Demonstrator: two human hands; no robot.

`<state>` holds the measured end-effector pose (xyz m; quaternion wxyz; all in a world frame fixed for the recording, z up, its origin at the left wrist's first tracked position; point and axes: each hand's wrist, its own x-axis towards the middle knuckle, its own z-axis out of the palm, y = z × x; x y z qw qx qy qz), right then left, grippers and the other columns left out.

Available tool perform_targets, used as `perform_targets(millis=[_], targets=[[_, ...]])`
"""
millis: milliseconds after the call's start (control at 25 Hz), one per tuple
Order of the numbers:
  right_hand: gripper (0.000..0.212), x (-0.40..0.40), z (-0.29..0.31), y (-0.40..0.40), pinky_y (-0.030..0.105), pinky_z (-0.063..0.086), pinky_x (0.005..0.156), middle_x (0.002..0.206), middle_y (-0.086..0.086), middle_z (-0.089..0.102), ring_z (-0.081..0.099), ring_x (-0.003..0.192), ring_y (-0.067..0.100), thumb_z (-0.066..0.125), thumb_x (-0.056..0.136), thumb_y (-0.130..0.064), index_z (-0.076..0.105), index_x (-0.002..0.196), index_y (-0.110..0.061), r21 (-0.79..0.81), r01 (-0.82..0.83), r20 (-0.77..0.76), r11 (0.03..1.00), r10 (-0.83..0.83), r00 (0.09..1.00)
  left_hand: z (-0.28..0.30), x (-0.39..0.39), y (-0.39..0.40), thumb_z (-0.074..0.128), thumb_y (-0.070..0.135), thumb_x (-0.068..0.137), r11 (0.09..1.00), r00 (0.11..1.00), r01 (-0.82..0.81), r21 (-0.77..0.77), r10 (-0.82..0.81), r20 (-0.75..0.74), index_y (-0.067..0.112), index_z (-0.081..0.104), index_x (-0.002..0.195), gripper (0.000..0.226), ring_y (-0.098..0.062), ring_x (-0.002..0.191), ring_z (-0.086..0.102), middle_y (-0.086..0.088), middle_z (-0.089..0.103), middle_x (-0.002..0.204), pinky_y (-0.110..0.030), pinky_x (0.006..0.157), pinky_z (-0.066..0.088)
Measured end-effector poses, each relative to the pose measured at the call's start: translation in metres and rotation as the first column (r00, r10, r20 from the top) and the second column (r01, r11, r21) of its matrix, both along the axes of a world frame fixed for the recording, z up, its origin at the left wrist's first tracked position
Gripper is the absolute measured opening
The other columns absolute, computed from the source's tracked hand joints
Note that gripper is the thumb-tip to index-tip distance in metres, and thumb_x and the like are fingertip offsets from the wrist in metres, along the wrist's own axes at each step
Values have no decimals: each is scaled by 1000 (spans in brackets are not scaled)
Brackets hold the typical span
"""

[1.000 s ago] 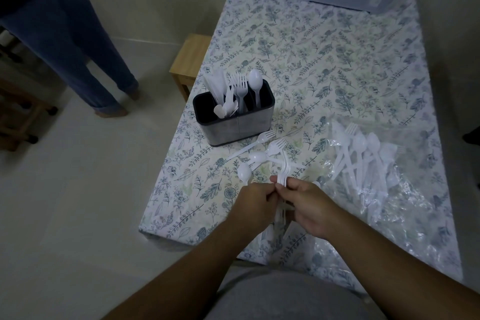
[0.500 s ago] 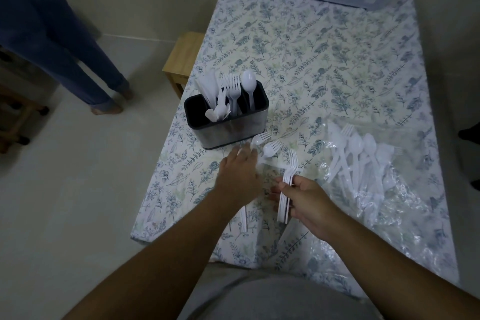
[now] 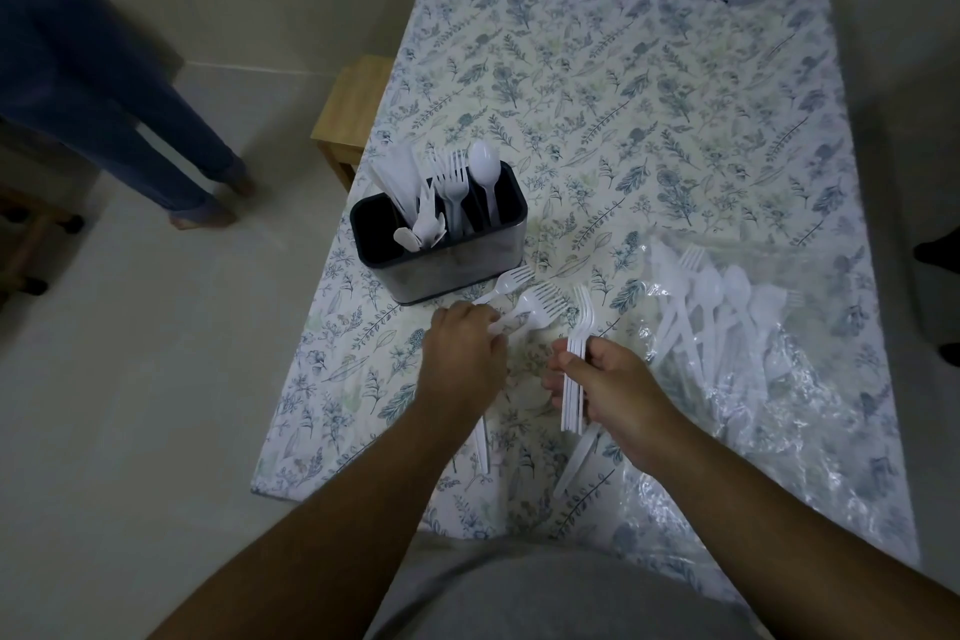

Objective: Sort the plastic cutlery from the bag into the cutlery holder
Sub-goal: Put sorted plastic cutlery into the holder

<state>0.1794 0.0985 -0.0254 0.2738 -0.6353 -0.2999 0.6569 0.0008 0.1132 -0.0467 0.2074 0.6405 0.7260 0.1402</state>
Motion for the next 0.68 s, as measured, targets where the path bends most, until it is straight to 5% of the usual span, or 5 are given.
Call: perform_targets(millis=[280,480,680], targets=[[17,-1,-3,0,44,62,84,102,9,75,76,92,24,56,103,-11,70,109,-18,-45,9,-1,999,-9,1000,-2,13,22,61,22,92,972,974,200,-125,-210,-81,7,72,102,20,-27,88,63,-11,65,98,-34,74,51],[16,1,-9,-3,37,60,74,101,11,75,75,89,23,57,102,-11,70,109,-17,-83,27,-39,996,-30,999,-5,11,22,52,16,94,971,970,221,-96,-228,-80,6,74,99,24,-27,79,64,-13,67,91,-36,70,54],[17,3,-14,-4,46,62,83,95,9,75,74,86,23,58,101,-10,69,114,-12,-96,28,-31,995,-31,999,-5,13,17,58,8,90,969,960,248,9,-244,-141,3,72,112,27,-31,86,64,-19,69,96,-37,77,54]])
